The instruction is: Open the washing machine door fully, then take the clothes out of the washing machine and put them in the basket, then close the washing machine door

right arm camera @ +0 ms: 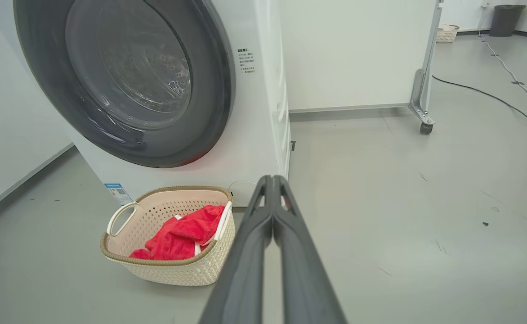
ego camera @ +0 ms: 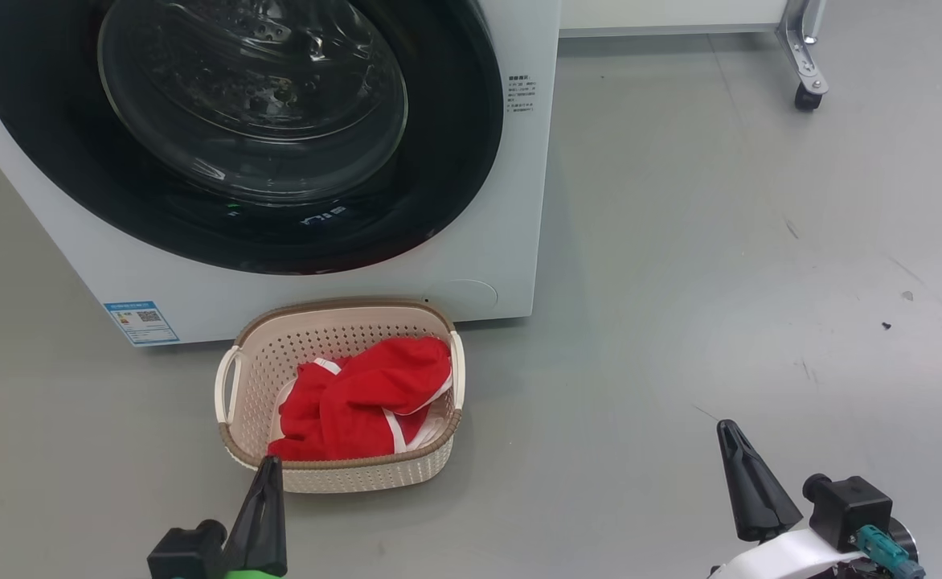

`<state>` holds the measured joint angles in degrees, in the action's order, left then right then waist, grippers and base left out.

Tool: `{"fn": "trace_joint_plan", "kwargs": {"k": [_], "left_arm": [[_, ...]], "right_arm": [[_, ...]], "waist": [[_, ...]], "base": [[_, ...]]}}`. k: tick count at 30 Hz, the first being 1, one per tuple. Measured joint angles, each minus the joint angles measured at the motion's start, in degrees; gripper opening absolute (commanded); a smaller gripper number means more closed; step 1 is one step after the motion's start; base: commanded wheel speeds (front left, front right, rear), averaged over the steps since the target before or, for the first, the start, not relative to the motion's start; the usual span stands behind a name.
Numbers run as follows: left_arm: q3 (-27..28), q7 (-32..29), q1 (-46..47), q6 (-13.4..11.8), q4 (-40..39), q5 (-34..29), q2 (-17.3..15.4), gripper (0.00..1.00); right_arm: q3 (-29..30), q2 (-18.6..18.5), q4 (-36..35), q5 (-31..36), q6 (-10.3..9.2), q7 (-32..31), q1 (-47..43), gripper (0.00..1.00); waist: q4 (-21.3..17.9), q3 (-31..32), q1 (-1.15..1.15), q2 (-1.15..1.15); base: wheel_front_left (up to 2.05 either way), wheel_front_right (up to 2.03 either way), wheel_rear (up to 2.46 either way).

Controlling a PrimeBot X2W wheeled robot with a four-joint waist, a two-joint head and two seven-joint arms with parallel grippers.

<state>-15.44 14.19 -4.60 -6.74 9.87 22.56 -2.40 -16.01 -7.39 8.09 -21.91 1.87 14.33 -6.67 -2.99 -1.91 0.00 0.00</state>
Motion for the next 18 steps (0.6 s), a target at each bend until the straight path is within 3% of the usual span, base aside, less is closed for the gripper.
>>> {"fn": "trace_joint_plan", "kwargs": {"k": [18], "left_arm": [[1.8, -1.8, -0.9, 1.9, -1.4, 13.4, 0.0, 0.00]], "right_arm": [[2.7, 0.6, -0.4, -13.6, 0.56, -2.0, 0.1, 0.00]], "waist": [[0.6, 0.2, 0.00, 0.00]], "base": [[0.00, 0.00, 0.00]]}}
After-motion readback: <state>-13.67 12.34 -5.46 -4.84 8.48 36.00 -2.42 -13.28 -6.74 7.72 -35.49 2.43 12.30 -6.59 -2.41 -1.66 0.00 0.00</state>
